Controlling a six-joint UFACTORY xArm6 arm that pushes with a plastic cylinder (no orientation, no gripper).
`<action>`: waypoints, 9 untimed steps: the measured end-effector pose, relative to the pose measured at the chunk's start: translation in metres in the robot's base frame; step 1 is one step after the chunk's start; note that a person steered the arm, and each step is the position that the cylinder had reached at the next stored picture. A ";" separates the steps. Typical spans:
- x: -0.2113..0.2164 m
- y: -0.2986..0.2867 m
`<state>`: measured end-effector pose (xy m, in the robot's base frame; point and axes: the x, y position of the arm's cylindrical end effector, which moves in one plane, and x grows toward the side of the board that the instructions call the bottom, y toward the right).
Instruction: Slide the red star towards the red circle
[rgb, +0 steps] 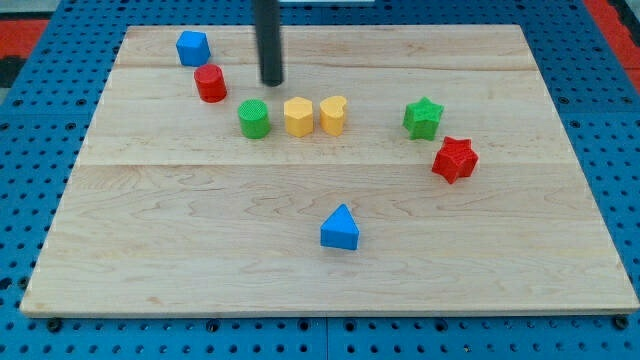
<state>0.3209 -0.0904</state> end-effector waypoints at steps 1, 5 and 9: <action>0.000 -0.033; -0.017 0.250; 0.135 0.190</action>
<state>0.4556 0.0992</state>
